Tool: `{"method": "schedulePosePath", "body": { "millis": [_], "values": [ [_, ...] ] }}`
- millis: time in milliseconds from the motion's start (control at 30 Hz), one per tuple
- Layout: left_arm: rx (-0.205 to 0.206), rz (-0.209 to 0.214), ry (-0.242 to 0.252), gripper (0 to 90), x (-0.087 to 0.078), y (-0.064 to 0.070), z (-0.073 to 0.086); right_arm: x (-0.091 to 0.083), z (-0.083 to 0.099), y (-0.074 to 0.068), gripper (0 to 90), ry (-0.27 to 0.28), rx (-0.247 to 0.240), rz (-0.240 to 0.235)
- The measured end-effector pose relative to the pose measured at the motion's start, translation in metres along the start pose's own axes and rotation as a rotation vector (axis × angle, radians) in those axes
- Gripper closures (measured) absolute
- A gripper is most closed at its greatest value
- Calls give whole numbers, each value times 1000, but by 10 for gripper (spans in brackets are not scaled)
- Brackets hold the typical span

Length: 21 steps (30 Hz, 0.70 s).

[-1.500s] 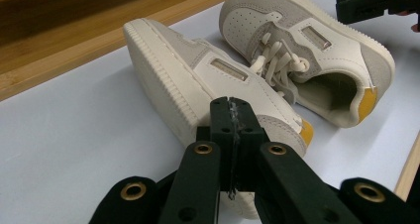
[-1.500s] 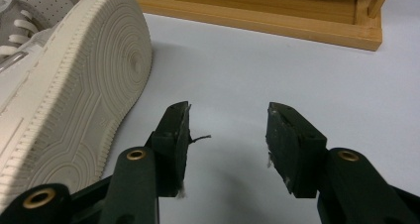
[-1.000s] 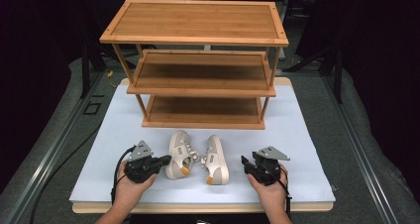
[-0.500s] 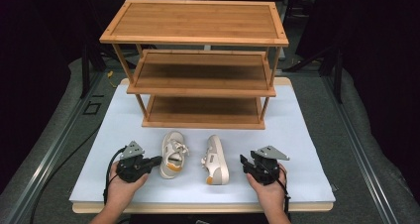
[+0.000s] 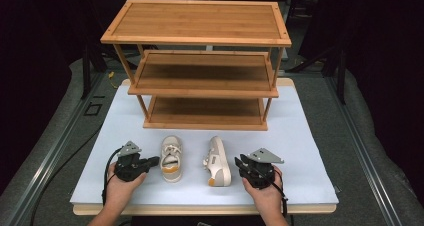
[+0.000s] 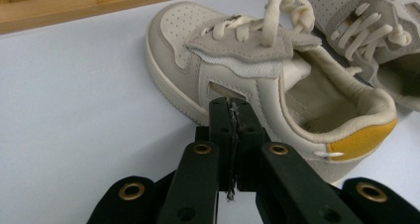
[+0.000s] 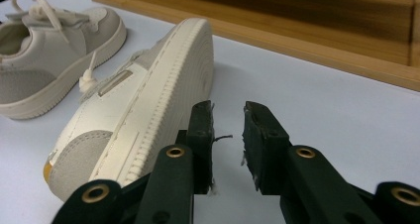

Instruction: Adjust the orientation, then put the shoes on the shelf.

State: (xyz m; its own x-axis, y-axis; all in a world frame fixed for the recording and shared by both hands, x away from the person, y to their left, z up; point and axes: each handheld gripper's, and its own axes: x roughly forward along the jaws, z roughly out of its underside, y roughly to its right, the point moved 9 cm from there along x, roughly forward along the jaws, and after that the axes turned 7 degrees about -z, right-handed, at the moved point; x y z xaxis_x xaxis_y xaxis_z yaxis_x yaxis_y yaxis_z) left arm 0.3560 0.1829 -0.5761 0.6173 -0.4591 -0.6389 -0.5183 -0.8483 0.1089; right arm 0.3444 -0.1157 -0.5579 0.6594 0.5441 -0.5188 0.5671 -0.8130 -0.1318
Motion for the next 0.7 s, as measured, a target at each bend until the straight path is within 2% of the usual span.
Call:
{"method": "schedulePosePath", "body": {
  "millis": [67,100,167,200,300,333,367,500,667,700],
  "values": [
    [-3,0,9,883,-1,0,-2,1,-1,1,771,-5,13,8],
    [-3,-5,13,876,-2,0,-2,0,-3,-2,805,13,27,-22],
    [-8,-9,17,873,-3,-1,-3,-2,-4,-3,823,12,35,-29],
    [-13,-7,17,872,-3,-2,-3,-3,-5,-5,830,10,29,-34],
    [-19,-10,19,865,-4,-3,-2,-6,-12,-16,841,25,-55,-33],
    [-20,-9,20,864,-4,-4,-2,-4,-14,-25,842,21,-76,-47],
    [-19,-9,20,864,-4,-4,-2,-4,-14,-25,842,21,-76,-47],
    [-25,-9,23,854,-6,-4,-2,2,-12,-39,849,-7,-111,-63],
    [-39,-9,30,825,-5,-6,-2,7,-9,-37,858,-23,-111,-56],
    [-43,-8,34,813,-6,-6,-2,7,-10,-37,859,-14,-100,-76]
  ]
}}
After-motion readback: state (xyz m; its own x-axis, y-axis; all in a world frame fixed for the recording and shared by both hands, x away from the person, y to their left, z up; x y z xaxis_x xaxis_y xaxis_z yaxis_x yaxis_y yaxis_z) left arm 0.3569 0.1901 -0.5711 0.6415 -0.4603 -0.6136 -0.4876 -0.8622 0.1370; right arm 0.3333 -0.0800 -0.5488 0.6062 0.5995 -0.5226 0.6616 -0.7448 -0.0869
